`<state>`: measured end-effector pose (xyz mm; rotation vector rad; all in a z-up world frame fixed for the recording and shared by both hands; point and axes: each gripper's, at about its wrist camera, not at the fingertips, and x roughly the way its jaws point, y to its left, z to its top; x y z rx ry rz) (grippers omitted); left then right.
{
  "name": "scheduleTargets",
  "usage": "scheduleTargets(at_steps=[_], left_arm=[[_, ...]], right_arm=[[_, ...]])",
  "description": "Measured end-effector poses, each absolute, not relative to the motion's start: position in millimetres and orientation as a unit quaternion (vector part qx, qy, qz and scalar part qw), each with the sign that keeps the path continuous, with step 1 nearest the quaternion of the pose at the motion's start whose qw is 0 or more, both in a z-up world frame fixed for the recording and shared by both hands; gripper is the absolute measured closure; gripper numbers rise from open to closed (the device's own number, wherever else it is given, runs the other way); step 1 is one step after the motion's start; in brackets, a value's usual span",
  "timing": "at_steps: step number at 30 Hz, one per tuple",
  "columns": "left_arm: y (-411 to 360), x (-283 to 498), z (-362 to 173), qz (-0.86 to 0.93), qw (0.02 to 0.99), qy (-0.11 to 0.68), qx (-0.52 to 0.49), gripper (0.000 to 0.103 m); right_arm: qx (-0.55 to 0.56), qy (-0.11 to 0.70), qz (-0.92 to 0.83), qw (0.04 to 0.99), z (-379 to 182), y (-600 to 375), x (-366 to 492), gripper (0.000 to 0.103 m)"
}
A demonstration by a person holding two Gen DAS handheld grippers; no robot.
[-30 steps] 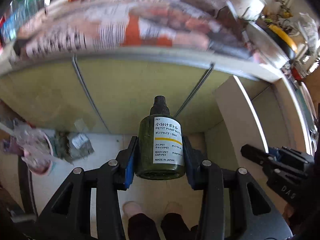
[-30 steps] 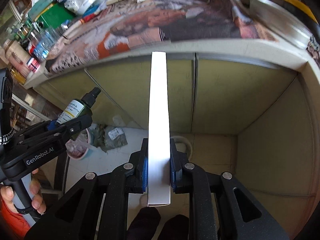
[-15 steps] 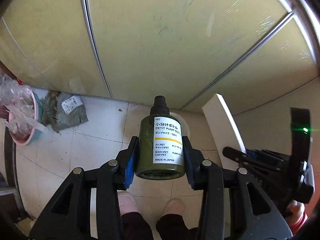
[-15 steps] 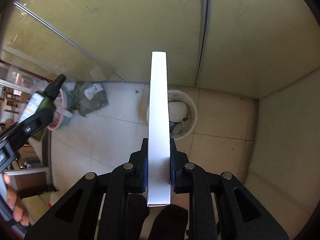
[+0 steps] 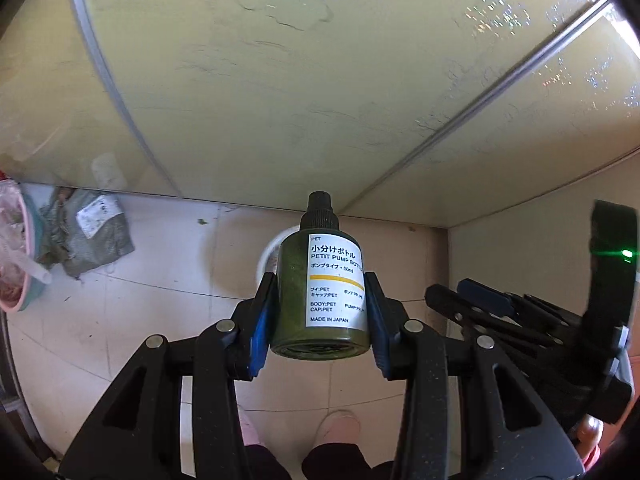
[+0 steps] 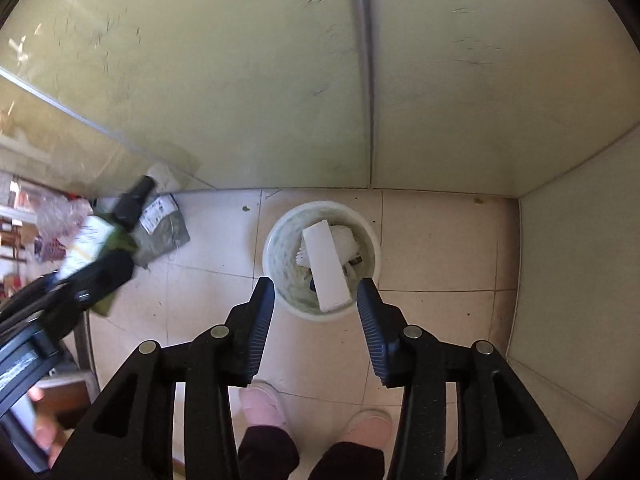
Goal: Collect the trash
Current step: 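Open the right tool to drop the white strip while the left tool releases the green bottle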
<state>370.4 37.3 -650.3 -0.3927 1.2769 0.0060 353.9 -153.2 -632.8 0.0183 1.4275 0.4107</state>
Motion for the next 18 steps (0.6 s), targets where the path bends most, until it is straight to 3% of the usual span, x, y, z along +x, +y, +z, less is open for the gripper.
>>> scheduleTargets(at_steps=[1,3,4,11,18], left_arm=[[34.9,373.3,-651.1,-0.001,0.785,0.592,-0.182,0.062],[29.7,378.3,-651.4,-0.001,0.778,0.603,-0.176,0.046],[28.4,379.9,-651.9,0.001,0.775,0.607,-0.176,0.043],[21.9,376.2,-617.6,-0.002,0.777,0.607,-0.168,0.042],[25.2,366.7,-528.6,-0.004,0.796,0.585,-0.153,0.042]], right_arm=[[0.012,0.649,0.186,0.738,-628.7,-157.4,355.8,0.064],[0.017,0.645,0.185,0.741,-619.3,-164.3,355.6,0.064],[0.016,0.642,0.183,0.744,-613.8,-167.8,355.6,0.064],[0.014,0.618,0.178,0.765,-572.4,-173.1,354.3,0.064],[0.036,0.597,0.185,0.78,-499.0,-184.1,353.8,0.064]])
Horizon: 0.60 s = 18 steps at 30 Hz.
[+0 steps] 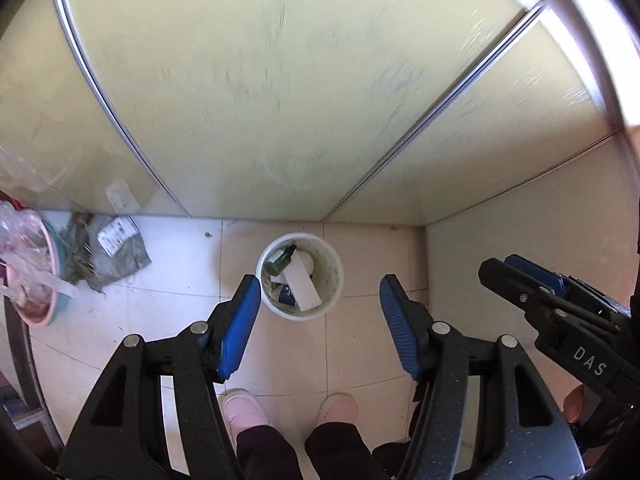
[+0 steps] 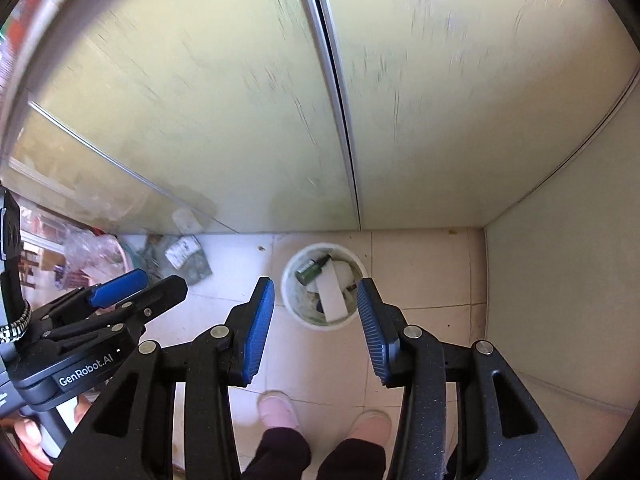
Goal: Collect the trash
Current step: 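Open the right tool to drop the white strip while the left tool releases the green bottle, then raise both open tools back up toward the counter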
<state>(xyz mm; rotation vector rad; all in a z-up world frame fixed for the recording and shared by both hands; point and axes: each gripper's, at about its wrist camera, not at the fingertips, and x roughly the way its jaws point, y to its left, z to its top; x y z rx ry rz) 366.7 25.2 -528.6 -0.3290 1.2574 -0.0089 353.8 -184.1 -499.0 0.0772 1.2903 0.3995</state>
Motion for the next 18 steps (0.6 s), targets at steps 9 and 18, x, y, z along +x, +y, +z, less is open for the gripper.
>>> scheduleTargets(at_steps=[9,18], left_arm=[[39.3,345.3,-364.2,-0.004,0.844,0.516,-0.145,0.042],[54.6,323.0,-212.9,-0.025,0.899,0.418,-0.129,0.042]], right_arm=[[0.041,0.557,0.183,0.809,-361.6,-185.9,332.8,0.064],[0.065,0.459,0.188,0.866,-206.9,-186.2,302.1,0.063]])
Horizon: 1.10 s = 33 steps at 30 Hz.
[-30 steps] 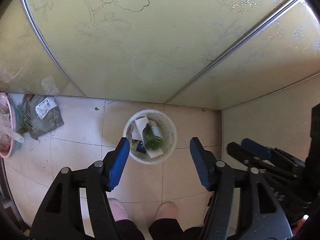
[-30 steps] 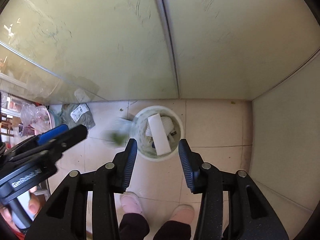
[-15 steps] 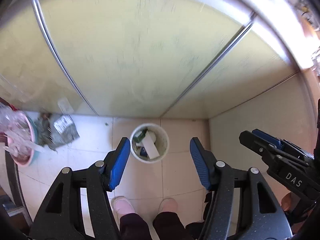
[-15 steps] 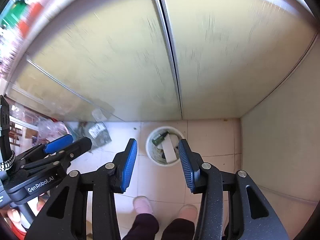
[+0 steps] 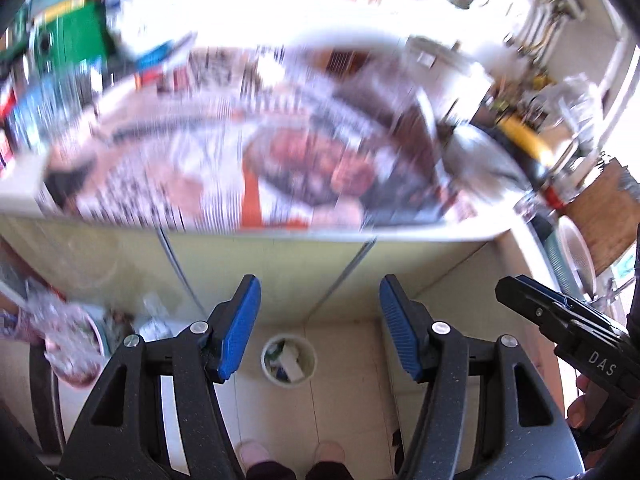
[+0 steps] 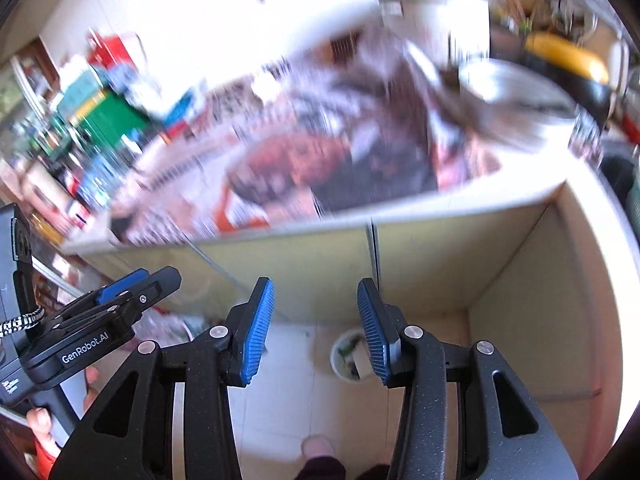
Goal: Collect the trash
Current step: 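Raise both open tools back up toward the counter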
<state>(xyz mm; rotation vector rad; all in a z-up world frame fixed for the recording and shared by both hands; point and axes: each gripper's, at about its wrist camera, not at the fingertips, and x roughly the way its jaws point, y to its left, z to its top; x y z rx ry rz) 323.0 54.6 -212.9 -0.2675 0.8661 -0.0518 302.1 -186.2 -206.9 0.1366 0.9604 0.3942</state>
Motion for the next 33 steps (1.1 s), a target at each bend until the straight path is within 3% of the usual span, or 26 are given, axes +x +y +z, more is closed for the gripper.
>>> scheduleTargets(at_steps=[8,13,15,18,20,33], left_arm=[[75.1,287.1,-101.0,-0.042,0.937,0.335,-0.089,0.038],[84.9,267.6,-49.5,-0.042,0.958,0.279,-0.061,0.035],[88.5,262.5,-35.8,-0.038,0.964,0.257,-0.052,0.025],[95.3,260.2,-22.1,-0.033,0.97,0.237,-0.05,0.005],[99.6,262.1,-17.7,-0.025,0.972,0.229,-0.05,0.001],[115.7,358.1,-17.6,0.041,0.968,0.238,-0.073,0.001]], right_arm=[[0.043,0.345,0.175,0.921,-97.0,-174.7,269.2,0.062],[0.047,0.274,0.16,0.947,-54.2,-169.9,250.8,0.049],[0.046,0.252,0.151,0.955,-45.0,-168.0,245.8,0.046],[0.049,0.234,0.142,0.961,-35.8,-165.1,243.7,0.037],[0.056,0.225,0.138,0.963,-33.1,-165.3,245.7,0.031],[0.06,0.227,0.187,0.954,-35.1,-171.0,334.5,0.027]])
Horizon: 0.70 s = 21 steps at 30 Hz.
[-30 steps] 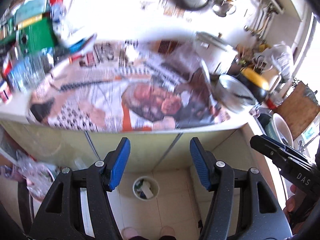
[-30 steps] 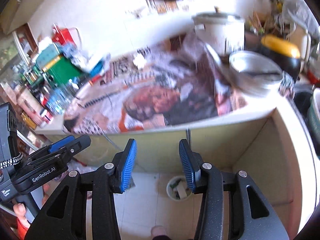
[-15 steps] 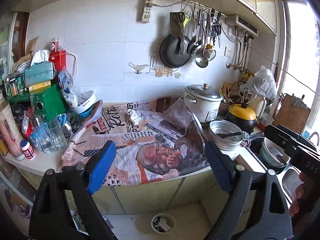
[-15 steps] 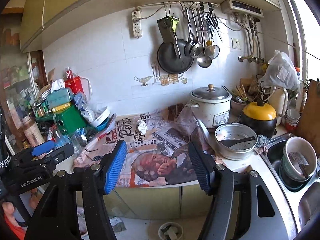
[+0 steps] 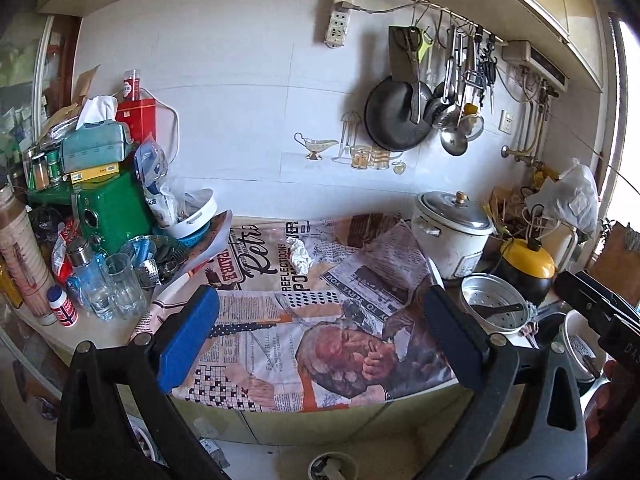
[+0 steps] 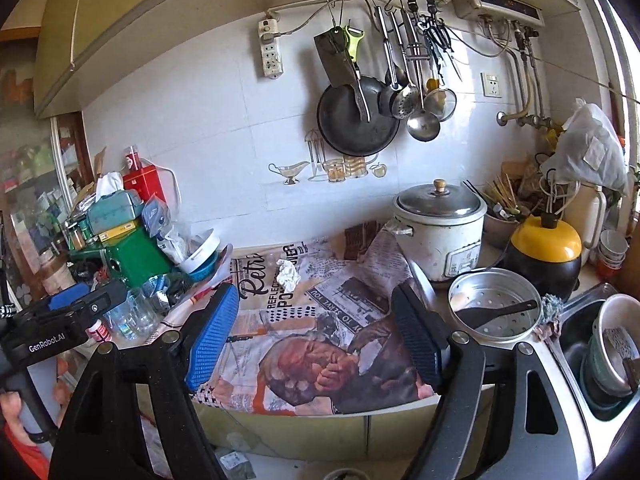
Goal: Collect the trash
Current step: 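Raise both open tools back up toward the counter, then grasp the clear glass jar with the left tool while the right tool grasps the crumpled tissue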
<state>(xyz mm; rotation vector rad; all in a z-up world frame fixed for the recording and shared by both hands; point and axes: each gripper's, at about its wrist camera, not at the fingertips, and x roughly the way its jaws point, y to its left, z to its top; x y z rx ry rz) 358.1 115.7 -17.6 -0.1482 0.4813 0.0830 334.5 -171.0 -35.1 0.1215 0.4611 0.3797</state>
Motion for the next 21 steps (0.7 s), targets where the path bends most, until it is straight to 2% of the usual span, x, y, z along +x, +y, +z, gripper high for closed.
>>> scheduleTargets(at_steps=[12,21], left_arm=[[103.8,462.9,-16.5,0.115,0.957,0.248,-0.092,0.001],[126.0,528.7,-31.0,0.149,0.948,0.269,-0.081,0.001]], right_arm=[[0.011,0.237,0.269,0.933,-36.7,-174.8,449.6,0.027],[0.026,0.264,0.341,0.902,-52.7,-147.7,524.1,0.027]])
